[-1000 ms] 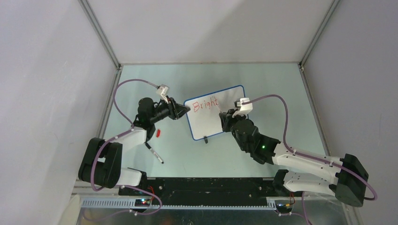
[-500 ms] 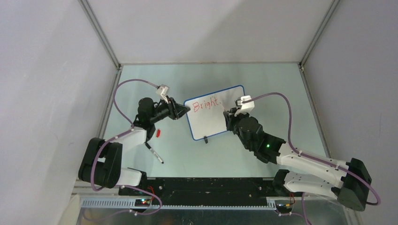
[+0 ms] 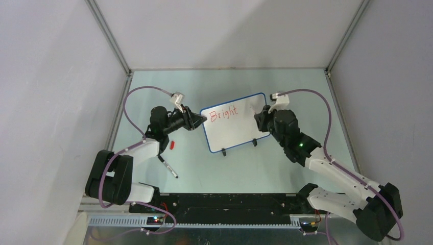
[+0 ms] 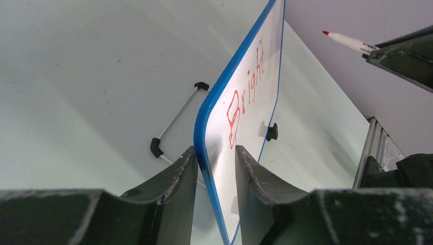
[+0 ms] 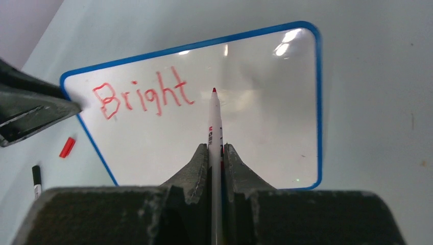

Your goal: Write a sentence on the whiteboard

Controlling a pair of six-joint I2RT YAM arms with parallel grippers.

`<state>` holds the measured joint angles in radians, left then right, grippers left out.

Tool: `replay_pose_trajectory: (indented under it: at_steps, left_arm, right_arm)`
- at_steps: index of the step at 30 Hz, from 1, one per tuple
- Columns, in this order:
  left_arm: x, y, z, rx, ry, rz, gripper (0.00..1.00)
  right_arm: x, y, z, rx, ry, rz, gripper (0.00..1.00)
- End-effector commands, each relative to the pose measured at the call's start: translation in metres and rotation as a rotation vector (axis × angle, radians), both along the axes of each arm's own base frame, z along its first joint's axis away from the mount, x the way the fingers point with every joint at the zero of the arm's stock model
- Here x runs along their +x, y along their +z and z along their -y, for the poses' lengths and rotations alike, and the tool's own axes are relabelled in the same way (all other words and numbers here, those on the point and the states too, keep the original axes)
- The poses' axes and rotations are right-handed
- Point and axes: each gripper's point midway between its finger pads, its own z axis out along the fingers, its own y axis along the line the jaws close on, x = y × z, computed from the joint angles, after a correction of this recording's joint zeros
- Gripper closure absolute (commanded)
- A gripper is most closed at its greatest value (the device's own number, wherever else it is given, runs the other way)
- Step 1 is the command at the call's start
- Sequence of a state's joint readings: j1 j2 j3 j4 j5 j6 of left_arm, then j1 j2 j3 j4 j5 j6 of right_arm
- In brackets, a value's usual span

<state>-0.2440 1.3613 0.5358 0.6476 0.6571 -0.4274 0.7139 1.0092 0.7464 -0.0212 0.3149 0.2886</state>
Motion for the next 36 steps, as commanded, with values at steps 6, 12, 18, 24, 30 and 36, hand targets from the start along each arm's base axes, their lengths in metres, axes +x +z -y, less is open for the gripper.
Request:
replay_pose_trajectory:
  at_steps: [6, 12, 18, 24, 30, 36]
  left_arm:
    - [0.007, 0.014, 0.001, 0.000, 0.008, 0.055, 0.62]
    - [0.006, 0.016, 0.000, -0.007, 0.017, 0.067, 0.67]
    - [0.007, 0.017, -0.001, -0.013, 0.020, 0.068, 0.75]
    - [0.010, 0.013, 0.000, -0.008, 0.020, 0.055, 0.82]
    - [0.013, 0.006, 0.005, -0.006, -0.011, 0.023, 0.87]
    - [0.015, 0.004, 0.004, 0.005, -0.012, 0.011, 0.83]
  right_arm:
    - [0.006, 0.018, 0.011, 0.048, 0.051, -0.102, 1.00]
    - [0.006, 0.033, 0.010, 0.046, 0.068, -0.075, 1.00]
    - [0.012, 0.038, 0.030, 0.034, -0.021, -0.052, 1.00]
    - [0.012, 0.043, 0.038, 0.064, -0.039, -0.044, 1.00]
    - [0.005, 0.038, 0.013, 0.087, 0.091, -0.073, 1.00]
    - [-0.009, 0.027, -0.022, 0.057, 0.210, -0.092, 1.00]
